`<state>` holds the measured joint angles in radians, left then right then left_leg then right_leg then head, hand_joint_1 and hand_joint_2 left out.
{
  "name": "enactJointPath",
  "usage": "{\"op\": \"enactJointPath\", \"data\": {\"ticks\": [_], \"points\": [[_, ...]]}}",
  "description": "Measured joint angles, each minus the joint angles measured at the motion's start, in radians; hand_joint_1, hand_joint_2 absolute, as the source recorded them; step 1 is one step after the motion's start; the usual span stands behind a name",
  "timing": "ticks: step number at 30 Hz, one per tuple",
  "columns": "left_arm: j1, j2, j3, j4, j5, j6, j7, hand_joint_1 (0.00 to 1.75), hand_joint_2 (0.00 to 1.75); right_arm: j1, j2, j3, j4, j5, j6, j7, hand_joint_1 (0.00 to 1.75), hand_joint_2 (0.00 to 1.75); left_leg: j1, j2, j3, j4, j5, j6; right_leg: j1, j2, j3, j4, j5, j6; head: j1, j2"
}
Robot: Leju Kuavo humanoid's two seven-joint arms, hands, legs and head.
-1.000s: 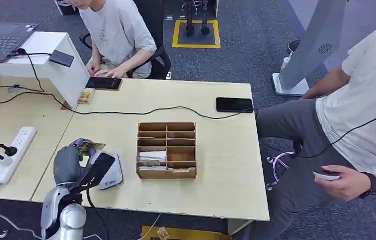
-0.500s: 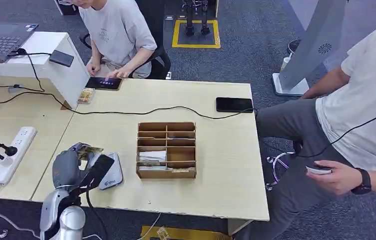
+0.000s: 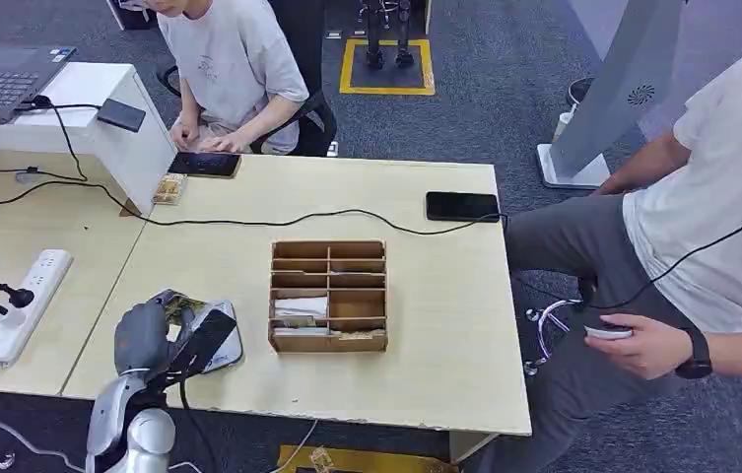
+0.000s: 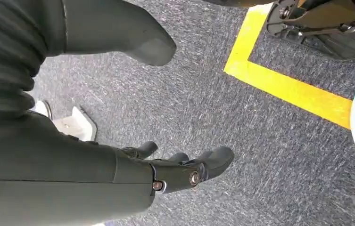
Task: Pass the card to the sensor for recognition and then transmit it.
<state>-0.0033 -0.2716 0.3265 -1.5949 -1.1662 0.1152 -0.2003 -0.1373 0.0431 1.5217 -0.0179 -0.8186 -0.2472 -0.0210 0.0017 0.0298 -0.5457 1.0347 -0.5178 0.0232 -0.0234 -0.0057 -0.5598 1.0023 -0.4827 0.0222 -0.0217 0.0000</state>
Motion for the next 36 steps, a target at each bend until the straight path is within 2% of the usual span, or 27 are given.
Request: {"op": "enactJointPath", "data": {"ticks": [9,30,36], "points": [[-0.003,0.001,0.000,0.058,-0.053,0.016,0.026,1.75,1.75,-0.002,0.000,0.021,0.000,-0.018,0.003,0.002,0.00,1.75,0.000,0.000,0.000,0.000,0.000,0.000,0.000,0.000,0.000,0.000,0.000,0.000,0.000,0.000],[-0.025,0.002,0.000,0.171,-0.113,0.036,0.039,1.75,1.75,-0.003,0.001,0.031,0.000,-0.016,0.001,-0.003,0.00,1.75,0.000,0.000,0.001,0.000,0.000,0.000,0.000,0.000,0.001,0.000,0.000,0.000,0.000,0.000],[-0.049,0.003,0.000,0.216,-0.156,0.060,0.047,1.75,1.75,-0.003,0.001,0.031,0.000,-0.004,0.004,0.001,0.00,1.75,0.000,0.000,0.001,0.000,0.000,0.000,0.000,0.000,0.002,0.000,0.000,0.000,0.000,0.000]]}}
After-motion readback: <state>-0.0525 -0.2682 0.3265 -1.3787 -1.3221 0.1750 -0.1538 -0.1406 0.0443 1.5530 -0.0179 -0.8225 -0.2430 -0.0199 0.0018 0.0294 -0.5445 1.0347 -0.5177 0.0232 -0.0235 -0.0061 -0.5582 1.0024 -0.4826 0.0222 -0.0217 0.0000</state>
